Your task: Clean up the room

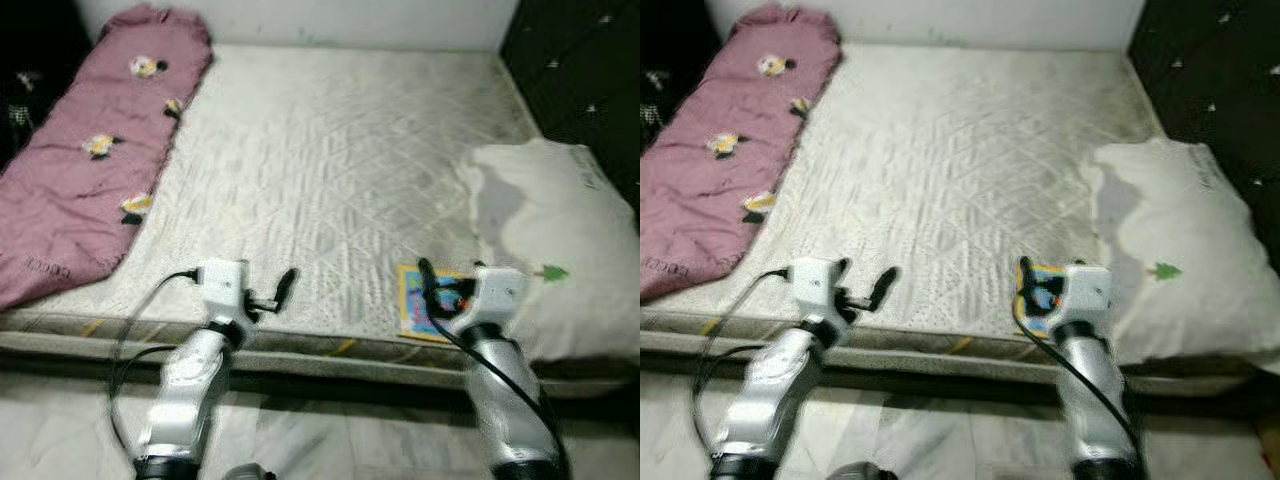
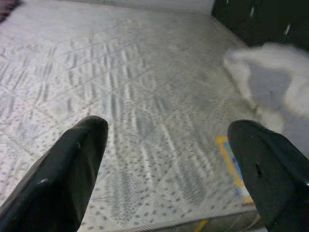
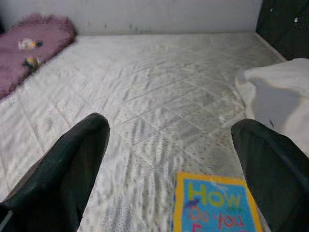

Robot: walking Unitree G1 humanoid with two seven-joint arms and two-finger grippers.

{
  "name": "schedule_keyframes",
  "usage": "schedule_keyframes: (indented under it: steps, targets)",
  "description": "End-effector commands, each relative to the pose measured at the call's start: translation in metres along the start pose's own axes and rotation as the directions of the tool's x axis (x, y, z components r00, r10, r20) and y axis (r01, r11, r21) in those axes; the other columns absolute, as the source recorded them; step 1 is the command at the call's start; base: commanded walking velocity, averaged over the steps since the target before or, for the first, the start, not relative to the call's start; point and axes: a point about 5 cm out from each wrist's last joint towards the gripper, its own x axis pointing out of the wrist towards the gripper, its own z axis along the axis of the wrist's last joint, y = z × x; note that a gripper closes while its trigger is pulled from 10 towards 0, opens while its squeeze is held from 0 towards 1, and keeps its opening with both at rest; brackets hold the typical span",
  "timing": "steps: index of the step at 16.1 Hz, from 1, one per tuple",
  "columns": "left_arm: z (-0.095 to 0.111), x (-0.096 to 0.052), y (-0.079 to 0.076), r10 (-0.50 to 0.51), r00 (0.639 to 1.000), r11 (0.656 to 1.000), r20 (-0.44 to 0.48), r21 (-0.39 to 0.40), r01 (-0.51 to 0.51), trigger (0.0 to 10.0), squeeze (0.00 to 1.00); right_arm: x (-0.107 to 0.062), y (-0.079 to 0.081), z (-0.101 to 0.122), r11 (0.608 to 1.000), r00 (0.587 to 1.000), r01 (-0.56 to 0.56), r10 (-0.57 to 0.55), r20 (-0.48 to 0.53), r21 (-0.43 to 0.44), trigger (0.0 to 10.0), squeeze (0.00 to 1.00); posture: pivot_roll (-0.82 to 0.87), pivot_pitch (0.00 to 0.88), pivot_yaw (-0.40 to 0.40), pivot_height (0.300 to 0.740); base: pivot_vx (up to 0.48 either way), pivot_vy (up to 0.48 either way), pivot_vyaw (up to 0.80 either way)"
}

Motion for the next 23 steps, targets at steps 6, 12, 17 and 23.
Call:
schedule_keyframes:
  steps: [6, 12, 17, 23]
  targets:
    - [0.0053, 0.0033, -0.0094, -0.023, 0.999, 1.000, 0.025, -0.005, 0.023, 10.0, 0.00, -0.0063, -0.0128, -0.0011, 0.999, 0.999, 0.039, -0.040, -0.014, -0.016, 10.0, 0.00, -0.08, 0.070, 0.032, 0.740, 0.398, 0.000, 0.00]
    - [0.0045, 0.0024, -0.0114, -0.005, 1.000, 1.000, 0.030, -0.011, 0.005, 10.0, 0.00, -0.0081, -0.0139, -0.0023, 0.999, 0.998, 0.047, -0.047, -0.029, -0.009, 10.0, 0.00, -0.08, 0.078, 0.028, 0.740, 0.000, 0.144, 0.00]
    - [0.0032, 0.0017, -0.0099, 0.007, 1.000, 1.000, 0.023, -0.016, -0.006, 10.0, 0.00, -0.0088, -0.0140, -0.0036, 0.999, 0.998, 0.048, -0.048, -0.035, -0.014, 10.0, 0.00, -0.08, 0.084, 0.029, 0.740, 0.000, 0.480, -0.20]
    - [0.0018, -0.0003, -0.0102, 0.006, 1.000, 1.000, 0.011, -0.025, -0.005, 10.0, 0.00, -0.0111, -0.0121, -0.0053, 0.999, 0.998, 0.042, -0.043, -0.045, -0.015, 10.0, 0.00, -0.08, 0.094, 0.029, 0.740, 0.000, 0.480, 0.00]
